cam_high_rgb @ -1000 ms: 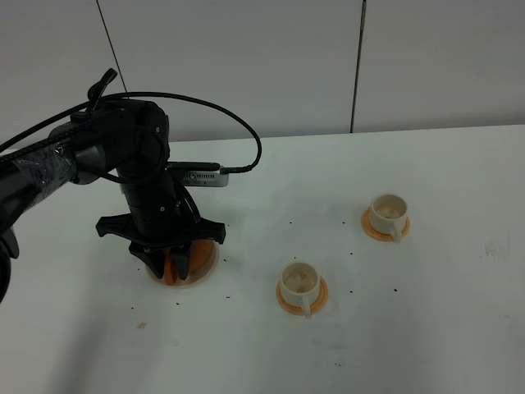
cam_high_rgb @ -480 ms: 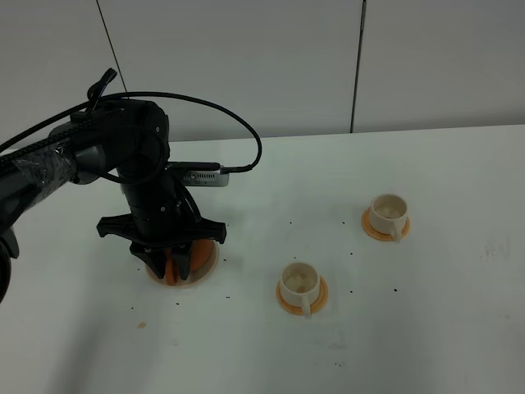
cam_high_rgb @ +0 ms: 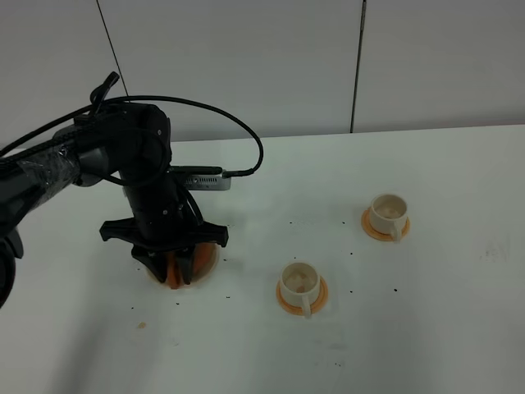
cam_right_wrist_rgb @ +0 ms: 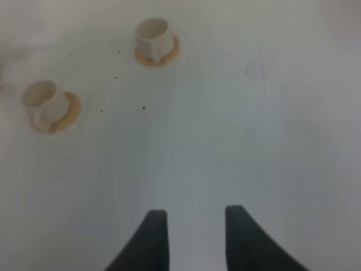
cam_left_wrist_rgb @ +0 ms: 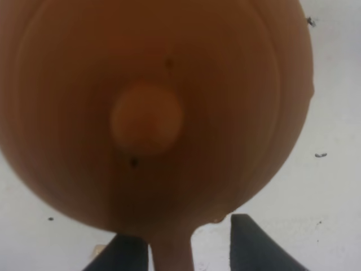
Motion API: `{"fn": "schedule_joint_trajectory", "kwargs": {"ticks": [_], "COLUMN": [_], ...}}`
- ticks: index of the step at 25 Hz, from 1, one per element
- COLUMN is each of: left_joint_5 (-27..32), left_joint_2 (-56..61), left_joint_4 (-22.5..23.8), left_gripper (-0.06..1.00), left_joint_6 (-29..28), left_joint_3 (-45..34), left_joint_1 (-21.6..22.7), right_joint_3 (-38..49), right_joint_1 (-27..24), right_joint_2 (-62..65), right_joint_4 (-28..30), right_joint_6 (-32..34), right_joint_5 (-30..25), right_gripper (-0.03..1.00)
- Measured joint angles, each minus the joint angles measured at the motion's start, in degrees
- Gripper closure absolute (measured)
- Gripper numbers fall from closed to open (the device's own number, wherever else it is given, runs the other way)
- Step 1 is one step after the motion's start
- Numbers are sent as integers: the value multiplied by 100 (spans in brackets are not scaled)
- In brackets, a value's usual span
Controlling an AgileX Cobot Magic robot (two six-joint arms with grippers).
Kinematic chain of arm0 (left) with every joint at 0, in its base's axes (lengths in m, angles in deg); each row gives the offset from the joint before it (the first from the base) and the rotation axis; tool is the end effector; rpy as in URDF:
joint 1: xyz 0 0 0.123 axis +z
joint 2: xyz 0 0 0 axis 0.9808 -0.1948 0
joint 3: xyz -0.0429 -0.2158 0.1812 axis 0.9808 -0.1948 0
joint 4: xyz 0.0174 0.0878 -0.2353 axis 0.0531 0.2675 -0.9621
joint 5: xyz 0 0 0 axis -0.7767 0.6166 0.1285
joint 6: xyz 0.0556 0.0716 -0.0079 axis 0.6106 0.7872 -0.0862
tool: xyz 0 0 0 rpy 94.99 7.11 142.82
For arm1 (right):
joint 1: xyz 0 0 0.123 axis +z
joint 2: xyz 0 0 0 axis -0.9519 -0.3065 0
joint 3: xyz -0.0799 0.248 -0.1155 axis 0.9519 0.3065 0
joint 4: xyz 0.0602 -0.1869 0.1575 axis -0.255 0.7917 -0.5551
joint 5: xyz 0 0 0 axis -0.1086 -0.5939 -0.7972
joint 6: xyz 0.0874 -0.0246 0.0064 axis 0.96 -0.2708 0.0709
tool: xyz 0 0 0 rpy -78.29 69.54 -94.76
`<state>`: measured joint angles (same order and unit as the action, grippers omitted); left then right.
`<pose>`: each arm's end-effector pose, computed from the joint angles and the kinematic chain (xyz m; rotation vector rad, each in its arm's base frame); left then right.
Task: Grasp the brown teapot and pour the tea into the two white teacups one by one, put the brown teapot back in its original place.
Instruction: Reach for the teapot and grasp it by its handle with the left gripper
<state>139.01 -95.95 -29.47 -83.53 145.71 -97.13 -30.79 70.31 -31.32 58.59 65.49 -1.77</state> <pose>0.4137 -0.1394 0.1485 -0.2632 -3.0838 0.0176 -0.0058 0.0207 0.2739 -0.1172 2.0465 0.2083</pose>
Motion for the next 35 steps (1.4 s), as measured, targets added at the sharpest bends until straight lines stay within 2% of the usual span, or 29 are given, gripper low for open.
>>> {"fn": "schedule_joint_trajectory", "kwargs": {"ticks": [5, 35], "left_joint_5": [0, 0], "left_joint_2": [-32, 50], "left_joint_4": [-52, -436], "left_gripper": [49, 49], "left_joint_6": [21, -56], "left_joint_3": [0, 6], "left_joint_1": [0, 5], "right_joint_3": [0, 0], "right_joint_1": [0, 0], "right_joint_2": [0, 0], "right_joint_4": [0, 0], "right_joint_6": [0, 0], "right_joint_5": [0, 0], "right_gripper": [72, 72]}}
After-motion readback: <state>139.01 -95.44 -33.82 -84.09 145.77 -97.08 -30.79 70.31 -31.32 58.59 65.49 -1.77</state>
